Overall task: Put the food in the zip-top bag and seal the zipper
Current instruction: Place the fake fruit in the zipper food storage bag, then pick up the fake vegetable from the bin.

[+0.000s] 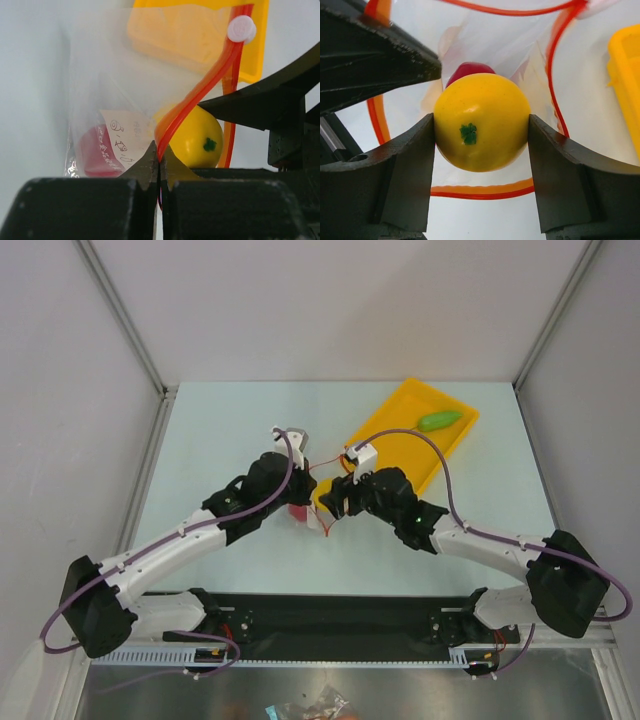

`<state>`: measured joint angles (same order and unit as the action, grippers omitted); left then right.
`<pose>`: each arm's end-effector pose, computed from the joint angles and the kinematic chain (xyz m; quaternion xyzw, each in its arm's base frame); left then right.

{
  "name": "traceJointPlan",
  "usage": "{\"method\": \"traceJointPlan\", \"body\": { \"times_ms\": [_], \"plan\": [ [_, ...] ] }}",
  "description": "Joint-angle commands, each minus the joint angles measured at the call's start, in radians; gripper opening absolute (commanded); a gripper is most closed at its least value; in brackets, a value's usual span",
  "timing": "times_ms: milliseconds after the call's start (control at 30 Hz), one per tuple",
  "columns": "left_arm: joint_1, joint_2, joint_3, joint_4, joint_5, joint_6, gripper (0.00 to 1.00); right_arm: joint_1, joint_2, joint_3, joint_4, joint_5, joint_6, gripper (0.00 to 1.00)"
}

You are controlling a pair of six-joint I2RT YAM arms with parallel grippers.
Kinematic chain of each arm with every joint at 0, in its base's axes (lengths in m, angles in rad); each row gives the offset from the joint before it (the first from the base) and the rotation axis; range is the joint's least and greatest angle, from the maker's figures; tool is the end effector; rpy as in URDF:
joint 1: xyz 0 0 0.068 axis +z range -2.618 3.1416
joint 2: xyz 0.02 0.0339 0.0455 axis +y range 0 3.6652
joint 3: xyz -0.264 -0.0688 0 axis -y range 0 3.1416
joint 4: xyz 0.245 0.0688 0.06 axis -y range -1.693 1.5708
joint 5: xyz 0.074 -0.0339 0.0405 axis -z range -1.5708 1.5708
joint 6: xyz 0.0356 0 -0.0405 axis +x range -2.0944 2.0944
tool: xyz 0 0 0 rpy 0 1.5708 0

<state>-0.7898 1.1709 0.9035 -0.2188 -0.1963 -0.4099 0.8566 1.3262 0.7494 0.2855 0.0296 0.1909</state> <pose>0.1920 -0.1838 0.2989 0.1113 0.8466 -0.2207 0.4713 0.1967 0.2253 0.2549 -0.2537 0.7610 0.2883 0.5228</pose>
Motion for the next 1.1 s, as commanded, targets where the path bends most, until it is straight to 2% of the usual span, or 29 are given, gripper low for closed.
{"method": "traceJointPlan", "body": {
  "times_ms": [0,33,67,133,367,600,800,900,967,1067],
  "plan": [
    [-0.005,-0.025,-0.006,0.033,0.051,-0.012,0.0,-0.025,-0.001,0.033,0.069,0.012,0.047,0.47],
    [-0.005,-0.025,-0.005,0.033,0.052,-0.013,0.0,-0.028,0.001,0.034,0.067,0.009,0.048,0.64],
    [-0.003,-0.027,-0.005,0.035,0.054,-0.013,0.0,-0.028,0.001,0.039,0.061,0.006,0.048,0.73],
    [-0.005,-0.027,-0.005,0.03,0.049,-0.012,0.0,-0.028,-0.008,0.041,0.052,0.016,0.058,0.84],
    [-0.003,-0.013,-0.009,0.035,0.028,-0.029,0.0,-0.028,-0.099,0.019,0.029,0.053,0.056,0.88],
    [-0.003,-0.01,-0.014,0.039,0.008,-0.032,0.0,-0.079,-0.202,0.004,-0.045,0.194,0.097,0.83],
    [-0.003,-0.001,-0.015,0.045,0.018,-0.033,0.0,-0.336,-0.188,0.018,-0.147,0.165,0.283,0.86],
    [-0.003,0.007,-0.02,0.05,0.012,-0.033,0.0,-0.468,-0.144,0.05,-0.201,0.161,0.379,0.96],
    [-0.003,0.01,-0.02,0.052,0.009,-0.033,0.0,-0.558,-0.085,0.118,-0.267,0.126,0.481,0.98],
    [-0.003,0.012,-0.018,0.05,0.012,-0.033,0.0,-0.62,0.016,0.209,-0.357,0.116,0.545,0.99]
  ]
}}
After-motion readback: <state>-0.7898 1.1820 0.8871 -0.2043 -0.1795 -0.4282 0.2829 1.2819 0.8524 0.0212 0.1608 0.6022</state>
